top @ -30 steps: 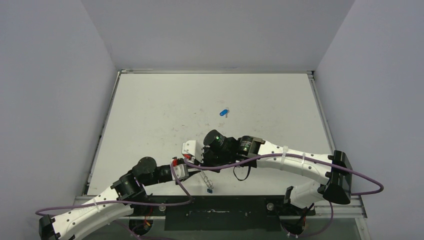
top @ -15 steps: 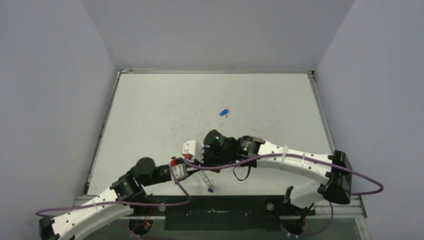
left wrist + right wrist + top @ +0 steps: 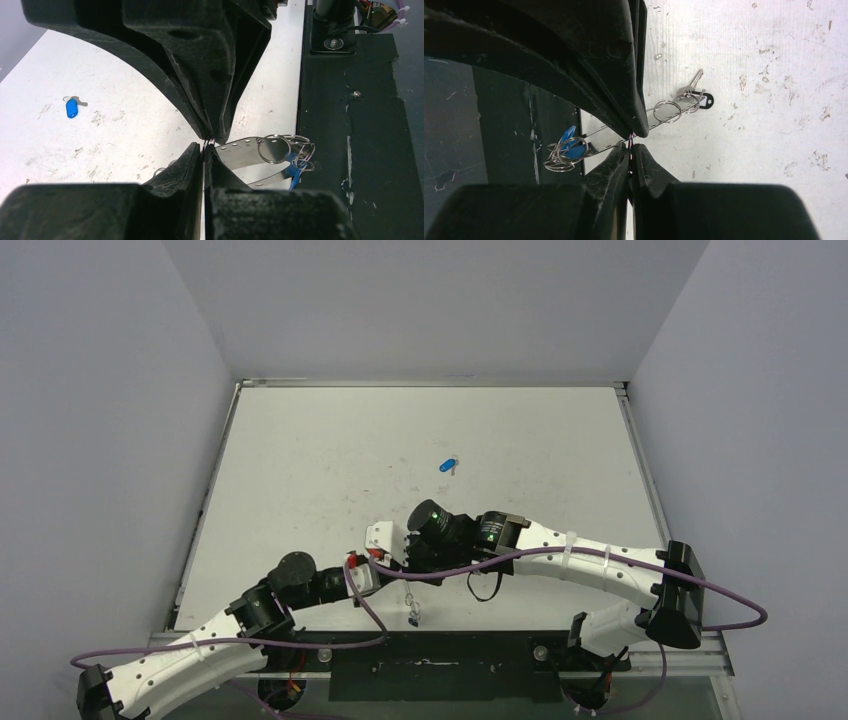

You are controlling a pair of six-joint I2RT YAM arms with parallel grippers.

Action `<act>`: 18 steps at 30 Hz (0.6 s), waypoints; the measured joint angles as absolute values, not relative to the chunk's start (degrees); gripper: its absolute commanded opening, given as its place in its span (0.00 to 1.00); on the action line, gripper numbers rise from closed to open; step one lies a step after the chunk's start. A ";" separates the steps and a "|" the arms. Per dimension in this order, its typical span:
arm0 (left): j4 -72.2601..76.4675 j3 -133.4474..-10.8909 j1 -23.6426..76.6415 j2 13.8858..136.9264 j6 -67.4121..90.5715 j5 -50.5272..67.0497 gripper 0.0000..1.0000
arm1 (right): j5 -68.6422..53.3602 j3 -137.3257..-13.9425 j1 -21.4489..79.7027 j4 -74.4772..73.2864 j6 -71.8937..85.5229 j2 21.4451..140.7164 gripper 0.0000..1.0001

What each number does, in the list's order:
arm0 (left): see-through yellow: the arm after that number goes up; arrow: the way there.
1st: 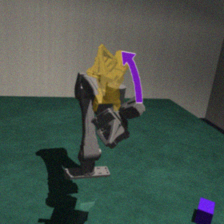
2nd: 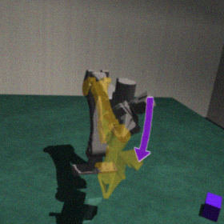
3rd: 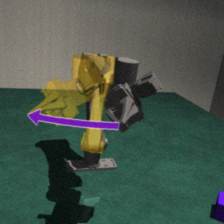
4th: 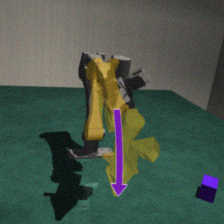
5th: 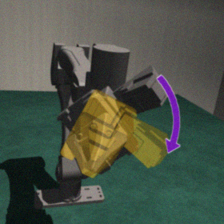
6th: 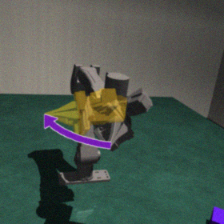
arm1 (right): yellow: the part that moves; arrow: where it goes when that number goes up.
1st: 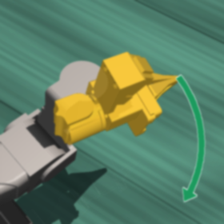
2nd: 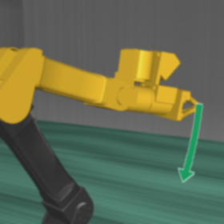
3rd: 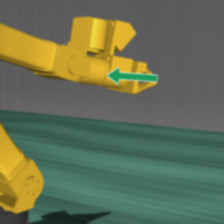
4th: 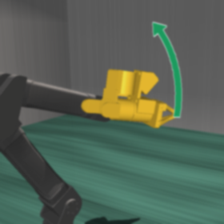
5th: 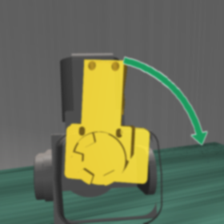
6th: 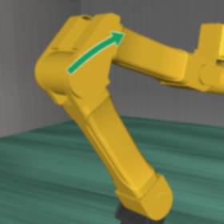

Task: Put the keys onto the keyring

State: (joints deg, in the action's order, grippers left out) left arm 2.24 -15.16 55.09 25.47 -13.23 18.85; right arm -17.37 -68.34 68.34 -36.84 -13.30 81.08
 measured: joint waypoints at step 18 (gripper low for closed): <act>4.95 -9.78 55.09 16.16 -10.00 18.92 0.00 | -24.77 -57.47 62.78 -25.76 -14.55 67.85 0.40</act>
